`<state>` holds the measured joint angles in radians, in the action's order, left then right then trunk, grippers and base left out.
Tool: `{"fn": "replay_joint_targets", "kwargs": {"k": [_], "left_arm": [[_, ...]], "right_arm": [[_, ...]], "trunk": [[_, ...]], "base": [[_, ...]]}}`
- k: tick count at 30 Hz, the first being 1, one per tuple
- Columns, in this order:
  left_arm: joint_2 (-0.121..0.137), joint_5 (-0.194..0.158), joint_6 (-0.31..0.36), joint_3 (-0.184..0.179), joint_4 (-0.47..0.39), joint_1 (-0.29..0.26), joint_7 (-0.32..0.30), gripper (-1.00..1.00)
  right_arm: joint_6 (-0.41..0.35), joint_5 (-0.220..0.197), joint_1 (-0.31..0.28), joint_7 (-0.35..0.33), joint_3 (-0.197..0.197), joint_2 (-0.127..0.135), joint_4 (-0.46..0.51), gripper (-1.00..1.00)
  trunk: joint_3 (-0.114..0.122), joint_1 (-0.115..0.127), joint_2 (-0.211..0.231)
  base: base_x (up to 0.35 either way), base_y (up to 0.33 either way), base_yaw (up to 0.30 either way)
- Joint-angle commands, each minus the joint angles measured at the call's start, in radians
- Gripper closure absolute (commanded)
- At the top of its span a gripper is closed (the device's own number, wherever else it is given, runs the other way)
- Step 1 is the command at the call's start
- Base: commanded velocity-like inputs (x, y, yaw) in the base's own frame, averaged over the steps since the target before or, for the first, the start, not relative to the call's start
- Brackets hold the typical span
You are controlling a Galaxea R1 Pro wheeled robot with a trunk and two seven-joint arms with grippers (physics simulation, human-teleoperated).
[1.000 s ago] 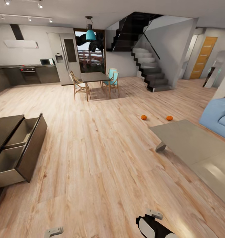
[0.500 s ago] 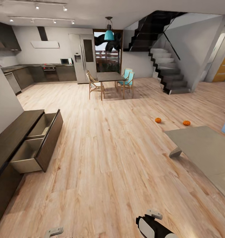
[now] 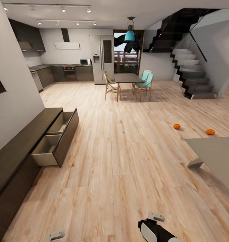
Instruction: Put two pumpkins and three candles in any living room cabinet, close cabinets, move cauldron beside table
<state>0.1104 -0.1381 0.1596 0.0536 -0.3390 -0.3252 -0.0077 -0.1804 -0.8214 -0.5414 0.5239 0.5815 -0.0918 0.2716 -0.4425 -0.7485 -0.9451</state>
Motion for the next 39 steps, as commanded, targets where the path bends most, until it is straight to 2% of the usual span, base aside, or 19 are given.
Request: {"fn": "replay_joint_targets", "kwargs": {"k": [1, 11, 18, 30, 39], "left_arm": [[0.0, 0.0, 0.0, 0.0, 0.0, 0.0, 0.0, -1.0], [0.0, 0.0, -0.001, 0.0, 0.0, 0.0, 0.0, -1.0], [0.0, 0.001, -0.01, -0.003, 0.0, 0.0, 0.0, -1.0], [0.0, 0.002, -0.011, -0.003, 0.0, 0.0, 0.0, -1.0], [0.0, 0.002, -0.014, -0.003, 0.0, 0.0, -0.001, -1.0]], "right_arm": [[0.002, -0.001, 0.0, -0.001, 0.005, 0.0, 0.0, 1.0], [0.005, 0.003, 0.0, -0.001, 0.013, 0.003, 0.0, 1.0], [0.059, 0.006, 0.03, -0.001, 0.016, 0.005, 0.0, 1.0], [0.068, 0.007, 0.037, -0.002, 0.018, 0.007, 0.0, 1.0], [0.069, 0.006, 0.037, -0.002, 0.018, 0.004, 0.001, 1.0]], "trunk": [[0.0, 0.0, 0.0], [0.0, 0.0, 0.0], [0.0, 0.0, 0.0], [0.0, 0.0, 0.0], [0.0, 0.0, 0.0]], "base": [[0.0, 0.0, 0.289], [0.019, 0.0, 0.289], [0.29, -0.011, 0.289], [0.294, -0.19, 0.287], [0.276, -0.194, 0.043]]}}
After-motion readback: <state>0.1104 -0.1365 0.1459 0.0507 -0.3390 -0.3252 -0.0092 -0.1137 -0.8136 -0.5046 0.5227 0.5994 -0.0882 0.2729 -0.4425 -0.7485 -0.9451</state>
